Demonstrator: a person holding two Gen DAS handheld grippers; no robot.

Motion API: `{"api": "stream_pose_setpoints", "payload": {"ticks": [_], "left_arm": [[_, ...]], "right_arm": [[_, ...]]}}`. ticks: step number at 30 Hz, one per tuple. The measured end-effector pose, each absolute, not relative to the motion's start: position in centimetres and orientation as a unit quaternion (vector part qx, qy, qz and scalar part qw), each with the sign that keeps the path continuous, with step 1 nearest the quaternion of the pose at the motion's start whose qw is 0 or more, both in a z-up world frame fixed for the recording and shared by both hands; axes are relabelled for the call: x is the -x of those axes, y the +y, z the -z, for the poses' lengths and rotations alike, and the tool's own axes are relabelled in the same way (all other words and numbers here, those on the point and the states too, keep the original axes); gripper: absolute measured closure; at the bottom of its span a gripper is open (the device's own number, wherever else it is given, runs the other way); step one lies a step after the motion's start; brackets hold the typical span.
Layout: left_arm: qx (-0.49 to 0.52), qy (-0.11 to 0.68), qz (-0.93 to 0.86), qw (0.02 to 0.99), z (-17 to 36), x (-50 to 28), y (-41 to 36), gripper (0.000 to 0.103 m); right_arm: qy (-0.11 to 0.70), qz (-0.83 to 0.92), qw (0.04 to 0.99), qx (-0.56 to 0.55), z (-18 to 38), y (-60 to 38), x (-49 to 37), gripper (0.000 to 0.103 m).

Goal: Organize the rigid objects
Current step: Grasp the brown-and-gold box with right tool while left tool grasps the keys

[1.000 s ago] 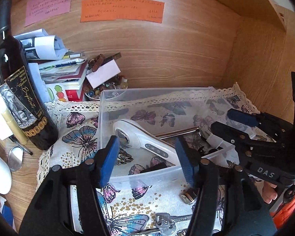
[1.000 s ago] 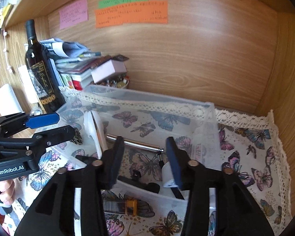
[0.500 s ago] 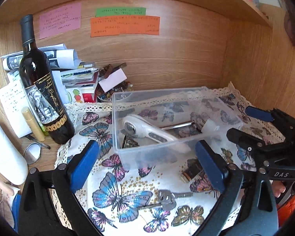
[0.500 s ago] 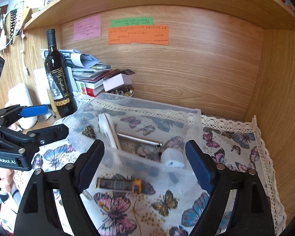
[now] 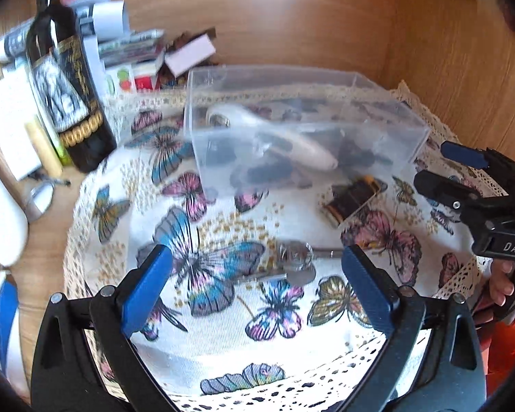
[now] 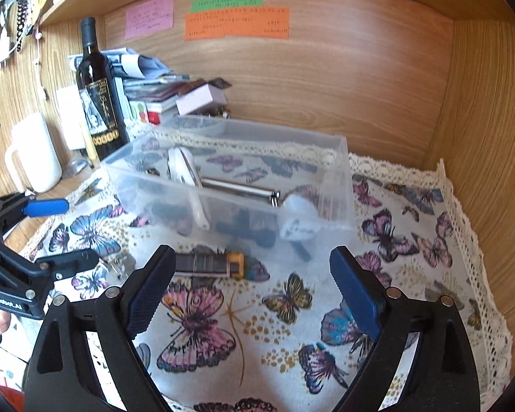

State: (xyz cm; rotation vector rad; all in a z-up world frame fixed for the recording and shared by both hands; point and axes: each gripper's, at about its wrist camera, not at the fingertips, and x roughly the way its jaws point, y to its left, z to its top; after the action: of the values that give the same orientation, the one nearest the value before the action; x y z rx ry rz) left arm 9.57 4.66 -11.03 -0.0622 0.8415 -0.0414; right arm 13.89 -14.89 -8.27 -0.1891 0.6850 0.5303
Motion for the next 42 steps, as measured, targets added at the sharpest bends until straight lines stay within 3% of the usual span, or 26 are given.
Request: {"api": "stream_pose_setpoints", "payload": {"ticks": [10,12,16,21,31,35,42], "left_arm": [[0.023,0.431,0.015,0.902,13.3,-9.6,3.3,0.004],[0.02,0.438,0.018,0.899,13.7,-9.9,3.0,0.016],[0.008,0.434,0.018,0.901,13.5,-10.1,2.6,0.024],[0.013,0.424,0.019,0.906,13.4,-10.0,3.0,0.042],[0.038,0.413,0.028,0.909,13.2,-9.5,3.5,0.043],[0.05,0.402,0.028,0.914,12.6,-9.1,3.8,0.043],[0.054,0.374,0.021,0.926,10.6,-8.3,4.6,0.043]], "right_arm": [[0.359,-0.273,0.886,0.108,10.2,-13.1,-14.2,0.008],[0.365,-0.277,0.882,0.113,10.4,-12.5,-14.4,0.008],[0.377,-0.293,0.871,0.118,11.0,-11.3,-14.9,0.008],[0.4,-0.301,0.856,0.132,12.2,-9.7,-15.7,0.008],[0.431,-0.294,0.84,0.149,13.8,-8.3,-17.2,0.009],[0.428,-0.294,0.843,0.139,13.7,-8.7,-17.2,0.022],[0.397,-0.285,0.862,0.135,12.5,-9.5,-15.9,0.022]]}}
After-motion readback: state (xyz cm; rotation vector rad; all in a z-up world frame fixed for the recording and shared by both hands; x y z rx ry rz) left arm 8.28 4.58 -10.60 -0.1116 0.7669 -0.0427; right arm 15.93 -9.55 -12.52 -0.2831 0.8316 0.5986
